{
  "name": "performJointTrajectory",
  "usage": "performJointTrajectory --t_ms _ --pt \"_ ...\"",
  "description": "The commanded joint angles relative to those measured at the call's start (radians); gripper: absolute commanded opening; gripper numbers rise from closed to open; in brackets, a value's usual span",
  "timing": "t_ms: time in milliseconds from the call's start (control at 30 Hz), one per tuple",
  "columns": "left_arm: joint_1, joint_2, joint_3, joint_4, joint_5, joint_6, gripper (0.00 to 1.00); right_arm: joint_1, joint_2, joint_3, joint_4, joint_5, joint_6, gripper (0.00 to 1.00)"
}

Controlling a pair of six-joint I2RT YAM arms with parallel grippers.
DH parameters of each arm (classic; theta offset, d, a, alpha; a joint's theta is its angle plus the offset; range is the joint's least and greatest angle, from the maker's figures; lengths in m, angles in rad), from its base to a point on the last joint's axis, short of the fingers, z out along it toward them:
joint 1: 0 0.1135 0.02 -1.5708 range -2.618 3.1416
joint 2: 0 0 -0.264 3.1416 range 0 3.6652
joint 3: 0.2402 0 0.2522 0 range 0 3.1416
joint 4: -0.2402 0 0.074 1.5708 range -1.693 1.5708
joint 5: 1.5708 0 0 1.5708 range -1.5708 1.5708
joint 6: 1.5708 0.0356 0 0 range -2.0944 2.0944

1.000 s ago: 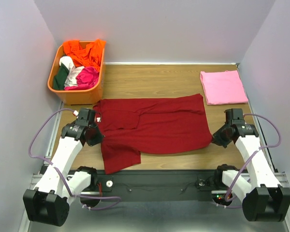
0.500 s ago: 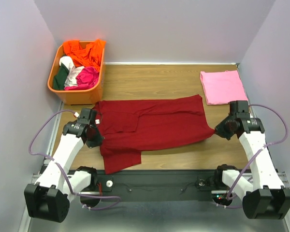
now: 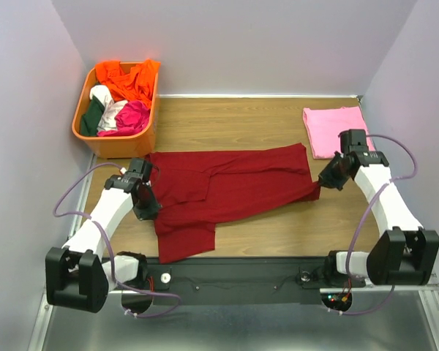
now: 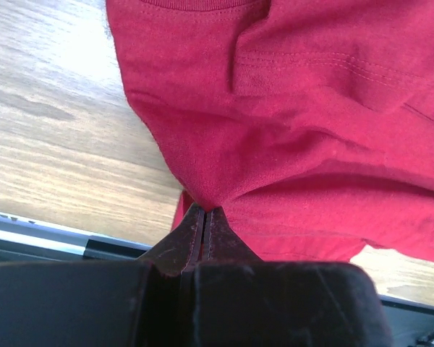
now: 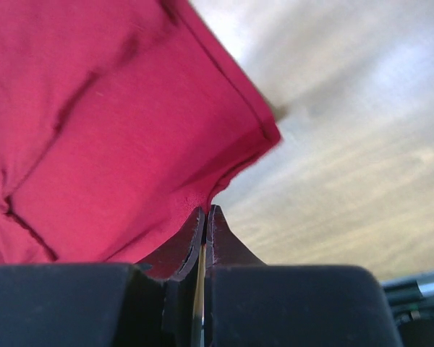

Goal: Fold and stack the t-shirts
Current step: Fold the tshirt

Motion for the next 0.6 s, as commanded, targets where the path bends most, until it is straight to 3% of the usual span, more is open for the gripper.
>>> performJointTrajectory --t_ms 0,100,267,467,567 --pt "0.016 0.025 0.037 0.019 -0.015 0.027 0.00 -0.007 0.057 0.081 0.089 -0.057 -0.061 0.01" --pt "0.024 0.065 0.053 0.043 -0.012 0.033 0.04 -0.007 0.109 0.105 0.113 -0.087 -0.067 0.01" --pt "0.028 0.122 0.047 0.077 0.018 0.030 0.25 -0.005 0.166 0.118 0.146 -0.104 -0.075 0.01" --pt "0.028 0.038 -0.062 0.122 0.109 -0.038 0.54 -0.003 0.159 0.079 0.164 -0.117 -0.084 0.01" --pt "0.028 0.010 -0.108 0.148 0.130 -0.070 0.59 -0.003 0.156 0.053 0.175 -0.129 -0.084 0.01"
